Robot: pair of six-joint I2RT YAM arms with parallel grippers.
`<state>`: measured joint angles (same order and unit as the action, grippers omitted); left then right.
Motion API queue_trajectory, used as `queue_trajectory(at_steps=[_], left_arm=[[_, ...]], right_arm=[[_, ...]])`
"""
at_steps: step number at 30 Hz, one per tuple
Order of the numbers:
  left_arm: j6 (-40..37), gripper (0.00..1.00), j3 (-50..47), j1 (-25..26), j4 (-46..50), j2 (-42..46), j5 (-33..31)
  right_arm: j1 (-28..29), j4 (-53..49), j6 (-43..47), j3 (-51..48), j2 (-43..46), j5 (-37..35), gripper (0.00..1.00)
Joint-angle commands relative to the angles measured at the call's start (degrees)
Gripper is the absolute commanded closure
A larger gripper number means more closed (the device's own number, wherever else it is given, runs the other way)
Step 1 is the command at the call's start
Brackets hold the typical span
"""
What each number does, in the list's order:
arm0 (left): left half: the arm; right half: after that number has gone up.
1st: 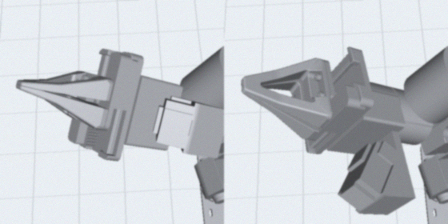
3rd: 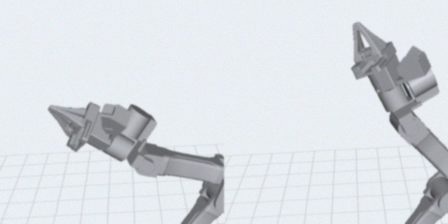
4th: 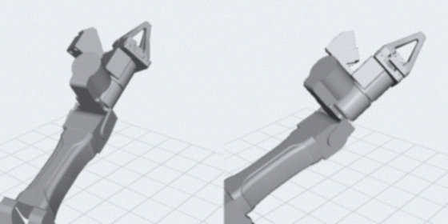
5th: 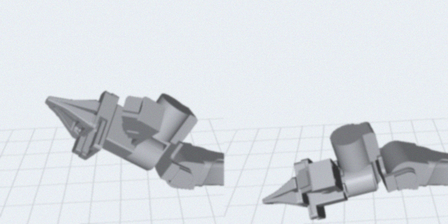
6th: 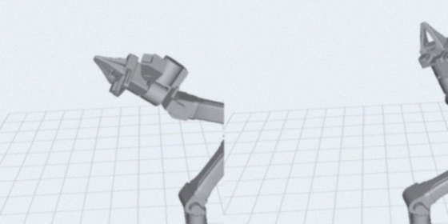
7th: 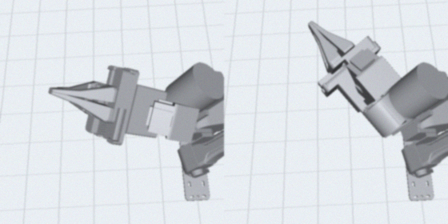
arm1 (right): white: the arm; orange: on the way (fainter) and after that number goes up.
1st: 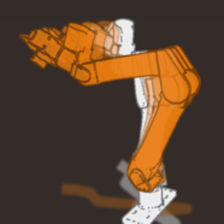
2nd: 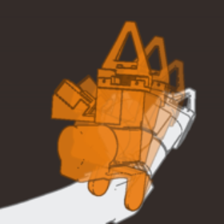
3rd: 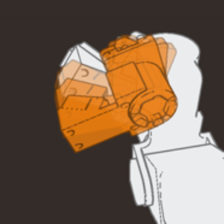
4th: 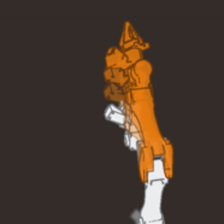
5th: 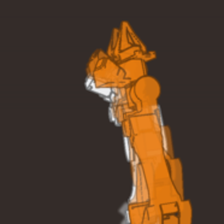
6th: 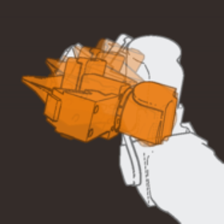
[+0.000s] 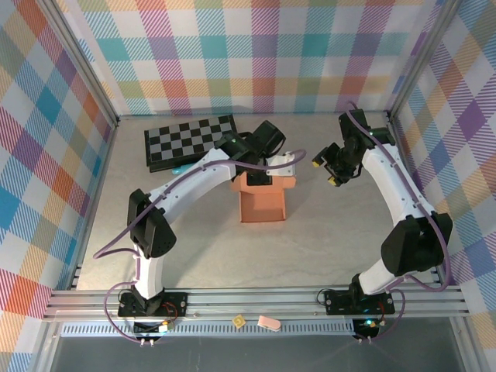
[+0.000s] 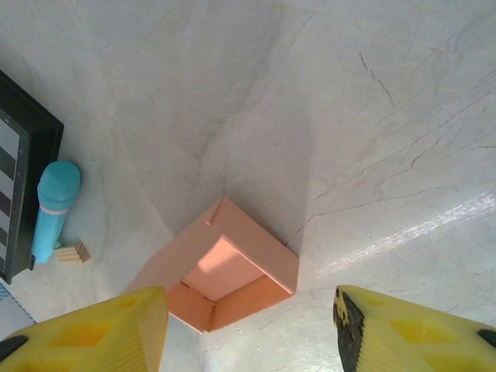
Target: Fold the paper box
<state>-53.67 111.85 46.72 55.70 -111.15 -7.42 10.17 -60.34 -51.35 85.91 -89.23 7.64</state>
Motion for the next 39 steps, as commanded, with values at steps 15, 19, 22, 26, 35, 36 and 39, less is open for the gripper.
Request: queue_trajectory(at_steps=[15, 19, 22, 26, 35, 36, 39], left_arm=[[18.65, 0.25, -15.36, 0.00, -29.72, 11.84, -11.35], [42.59, 0.23, -15.01, -5.75, -23.61, 16.49, -9.06], [54.07, 0.33, -22.03, -13.10, -20.18, 21.65, 4.42], [61.46, 0.40, -35.22, -20.83, -23.87, 26.14, 16.30], [56.78, 0.47, -41.60, -23.52, -34.62, 20.43, 25.25], [55.63, 0.47, -41.78, -23.52, -35.24, 19.67, 25.39], [53.17, 0.45, -42.17, -23.52, -37.44, 18.11, 26.15]], right_arm=[[-0.31, 5.94, 22.15, -1.02, 0.10, 5.99, 0.38], [-0.24, 14.46, 28.03, -6.69, 4.46, 11.72, 0.37], [-0.16, 22.12, 30.51, -14.40, 8.77, 11.76, 0.38], [-0.10, 35.71, 35.29, -27.02, 13.56, 11.65, 0.36], [-0.15, 44.07, 42.68, -30.71, 8.59, 19.76, 0.34], [-0.14, 43.60, 43.48, -29.97, 7.34, 20.32, 0.34], [-0.15, 42.21, 45.31, -27.44, 4.07, 21.96, 0.35]])
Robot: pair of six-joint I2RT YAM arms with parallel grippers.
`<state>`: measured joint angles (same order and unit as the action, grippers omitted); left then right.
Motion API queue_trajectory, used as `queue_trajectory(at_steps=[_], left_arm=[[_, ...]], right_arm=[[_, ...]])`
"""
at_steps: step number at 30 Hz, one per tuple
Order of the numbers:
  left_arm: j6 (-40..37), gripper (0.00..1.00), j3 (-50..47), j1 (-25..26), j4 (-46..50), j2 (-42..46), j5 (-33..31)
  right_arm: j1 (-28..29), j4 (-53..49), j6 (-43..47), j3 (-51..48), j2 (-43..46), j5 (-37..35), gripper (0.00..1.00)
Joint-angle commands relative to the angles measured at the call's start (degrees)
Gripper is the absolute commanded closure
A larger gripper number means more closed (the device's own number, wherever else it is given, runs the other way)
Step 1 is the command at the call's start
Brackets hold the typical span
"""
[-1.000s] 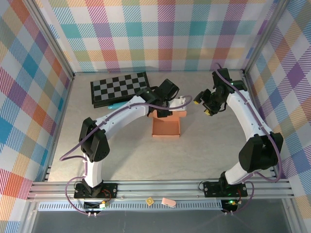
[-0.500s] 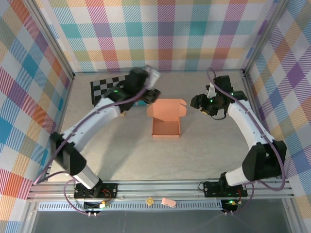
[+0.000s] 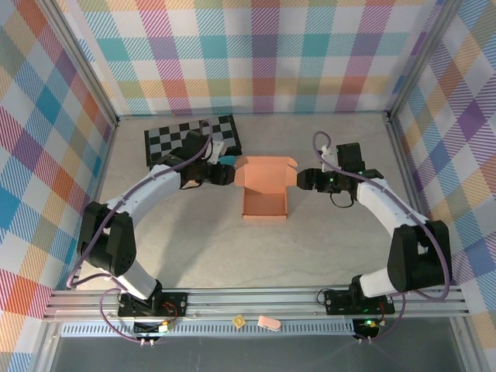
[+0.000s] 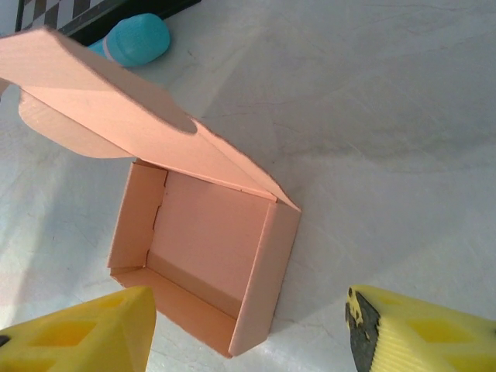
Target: Fold the paper box
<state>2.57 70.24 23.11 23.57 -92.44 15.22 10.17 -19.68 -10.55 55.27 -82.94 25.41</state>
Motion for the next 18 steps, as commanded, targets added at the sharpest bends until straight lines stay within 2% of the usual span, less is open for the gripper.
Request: queue_trajectory(at_steps=[1, 3, 8, 18], left_arm=[[-3.50, 0.44, -0.46, 0.09, -5.85, -1.16, 4.31], [-3.71, 0.44, -0.08, 0.16, -7.14, -2.37, 6.40], [-3.64, 0.46, 1.50, 0.91, -7.18, -5.31, 6.60], [-3.99, 0.51, 2.80, 3.90, -6.91, -7.58, 1.55]], right_arm=[[-0.15, 0.98, 4.81, 4.06, -3.09, 4.46, 0.35], [-0.07, 0.23, 5.00, 5.64, -4.76, 4.12, 0.36], [0.67, -0.57, 5.34, 8.54, -8.11, 4.18, 0.37], [2.47, -2.21, 6.19, 11.79, -11.90, 3.51, 0.41]])
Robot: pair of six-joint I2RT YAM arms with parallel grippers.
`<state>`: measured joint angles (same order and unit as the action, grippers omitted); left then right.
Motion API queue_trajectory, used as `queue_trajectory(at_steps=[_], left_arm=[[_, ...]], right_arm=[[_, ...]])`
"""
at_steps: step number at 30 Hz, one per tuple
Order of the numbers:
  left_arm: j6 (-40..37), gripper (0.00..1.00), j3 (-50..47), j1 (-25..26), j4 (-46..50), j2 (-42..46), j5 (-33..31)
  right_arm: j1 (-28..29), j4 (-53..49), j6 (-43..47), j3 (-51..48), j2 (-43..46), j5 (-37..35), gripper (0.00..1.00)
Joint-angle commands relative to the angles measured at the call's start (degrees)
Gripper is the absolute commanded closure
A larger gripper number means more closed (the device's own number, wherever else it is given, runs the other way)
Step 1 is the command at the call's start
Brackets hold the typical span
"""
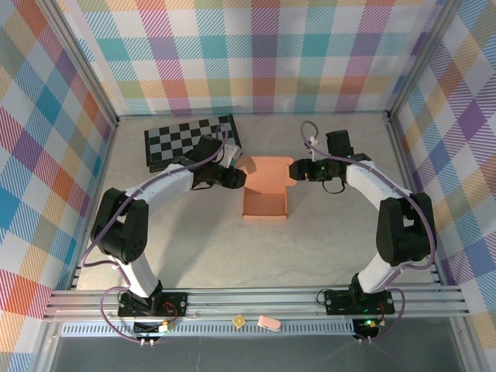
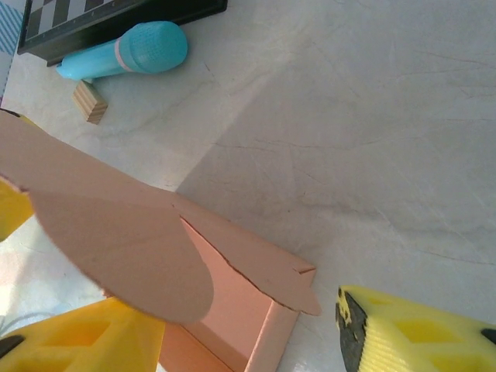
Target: Fold the paper box
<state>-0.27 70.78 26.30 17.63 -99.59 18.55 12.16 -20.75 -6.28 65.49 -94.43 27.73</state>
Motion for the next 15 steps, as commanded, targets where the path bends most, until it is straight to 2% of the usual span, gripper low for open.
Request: queue_trajectory(at_steps=[1, 10, 15], left_arm=[[-1.07, 0.53, 2.12, 0.91, -1.18, -0.43, -2.33], [0.26, 0.74, 3.13, 3.83, -1.19, -1.53, -7.61], [2.00, 0.84, 3.69, 5.22, -1.22, -1.61, -12.12]], right_arm=[[0.62, -1.25, 1.88, 1.57, -0.49, 1.03, 0.41], [2.02, -1.81, 1.32, 2.31, -1.26, 0.24, 0.47], [2.90, -2.67, 0.86, 3.62, -2.06, -0.01, 0.54]])
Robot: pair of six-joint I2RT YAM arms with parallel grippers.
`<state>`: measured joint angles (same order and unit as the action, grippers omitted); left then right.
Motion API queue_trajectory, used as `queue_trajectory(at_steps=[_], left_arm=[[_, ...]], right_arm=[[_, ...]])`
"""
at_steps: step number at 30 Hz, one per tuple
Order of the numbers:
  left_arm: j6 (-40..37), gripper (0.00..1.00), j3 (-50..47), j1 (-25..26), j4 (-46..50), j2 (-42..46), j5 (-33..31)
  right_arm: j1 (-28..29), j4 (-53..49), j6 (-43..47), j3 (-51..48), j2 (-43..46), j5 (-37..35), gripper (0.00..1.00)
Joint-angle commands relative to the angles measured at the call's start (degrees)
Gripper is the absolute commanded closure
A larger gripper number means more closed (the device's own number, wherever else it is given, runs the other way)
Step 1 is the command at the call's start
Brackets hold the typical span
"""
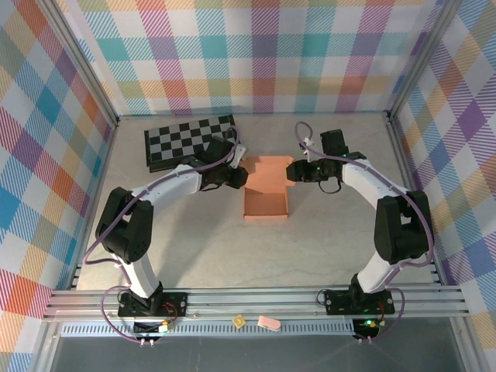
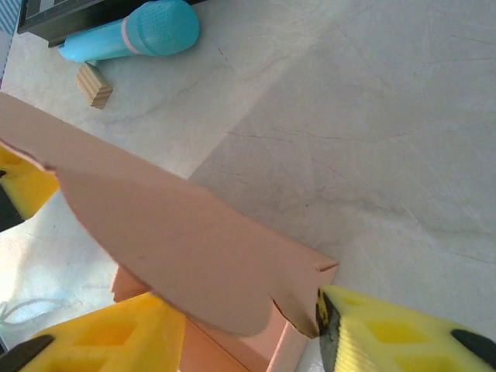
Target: Fold the paper box
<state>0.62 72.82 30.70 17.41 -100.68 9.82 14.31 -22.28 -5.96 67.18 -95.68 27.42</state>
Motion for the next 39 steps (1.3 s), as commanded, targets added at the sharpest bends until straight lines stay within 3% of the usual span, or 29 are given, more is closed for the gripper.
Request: queue_trajectory(at_steps=[1, 7, 13, 20, 25, 39], left_arm=[[1.71, 0.85, 1.73, 1.09, -1.02, -0.56, -4.35], [5.49, 0.91, 1.91, 3.19, -3.77, 0.05, -10.55], [10.76, 1.00, 2.02, 4.76, -6.07, -0.04, -17.62], [15.61, 1.00, 2.08, 4.99, -12.94, -1.42, -21.56], [15.11, 1.00, 1.25, 4.73, -21.41, -3.73, -22.45], [15.20, 1.00, -2.12, 1.14, -42.93, -9.79, -16.14]], right_arm=[[1.02, -1.38, 0.34, 2.21, -0.86, -0.10, 0.55], [2.82, -1.83, -2.02, 2.17, -0.26, -3.12, 0.65], [6.45, -0.30, -5.15, 1.34, 1.54, -12.97, 0.84], [9.83, 5.48, -7.52, 1.12, 1.73, -22.83, 1.00], [10.39, 14.05, -9.09, -0.15, 1.34, -25.74, 1.00], [11.39, 29.30, -8.44, 0.88, -5.09, -29.73, 1.00]])
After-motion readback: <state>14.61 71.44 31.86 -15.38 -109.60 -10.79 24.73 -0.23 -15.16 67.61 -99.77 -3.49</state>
